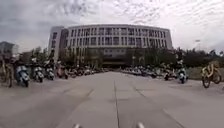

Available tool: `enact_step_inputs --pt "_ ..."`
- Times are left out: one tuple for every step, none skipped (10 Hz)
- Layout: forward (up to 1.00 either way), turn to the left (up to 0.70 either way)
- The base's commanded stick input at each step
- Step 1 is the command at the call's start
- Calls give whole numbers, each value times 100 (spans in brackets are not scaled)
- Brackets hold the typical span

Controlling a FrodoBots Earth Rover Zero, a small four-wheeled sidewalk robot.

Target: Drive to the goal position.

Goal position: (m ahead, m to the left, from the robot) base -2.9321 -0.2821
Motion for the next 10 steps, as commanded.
enact_step_inputs --pt "70 0" --pt "70 0" --pt "70 0" --pt "70 0" --pt "70 0" --pt "34 0" --pt "0 0" --pt "0 0" --pt "0 0" --pt "0 -12"
